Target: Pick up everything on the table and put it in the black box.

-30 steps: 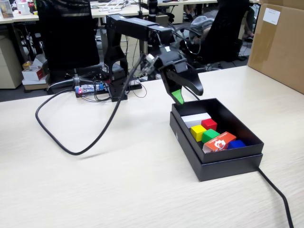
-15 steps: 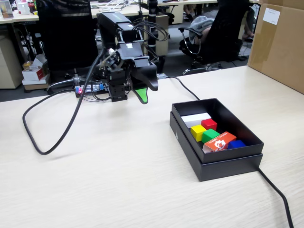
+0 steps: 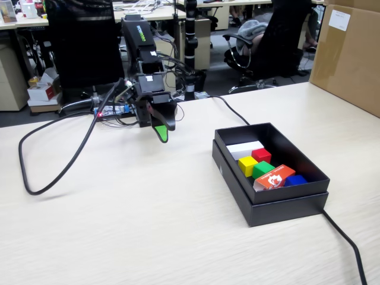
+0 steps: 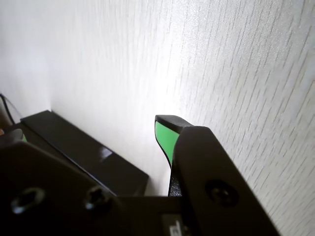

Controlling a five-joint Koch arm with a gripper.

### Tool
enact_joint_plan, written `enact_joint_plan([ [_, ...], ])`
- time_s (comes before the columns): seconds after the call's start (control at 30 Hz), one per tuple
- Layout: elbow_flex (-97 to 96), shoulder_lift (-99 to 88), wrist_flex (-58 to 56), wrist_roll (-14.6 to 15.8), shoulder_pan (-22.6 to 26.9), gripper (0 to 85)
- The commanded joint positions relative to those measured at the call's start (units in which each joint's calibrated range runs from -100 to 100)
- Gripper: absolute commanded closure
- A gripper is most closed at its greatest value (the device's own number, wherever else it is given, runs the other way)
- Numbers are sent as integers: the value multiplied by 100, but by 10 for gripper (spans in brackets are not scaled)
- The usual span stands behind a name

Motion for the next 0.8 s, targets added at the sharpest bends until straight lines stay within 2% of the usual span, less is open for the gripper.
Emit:
enact_joint_plan([
  [0.0, -228, -379, 602, 39, -24, 342],
  [0.37, -2150, -769, 2693, 10, -127, 355],
  [0.77, -3211, -769, 3876, 10, -98, 362],
])
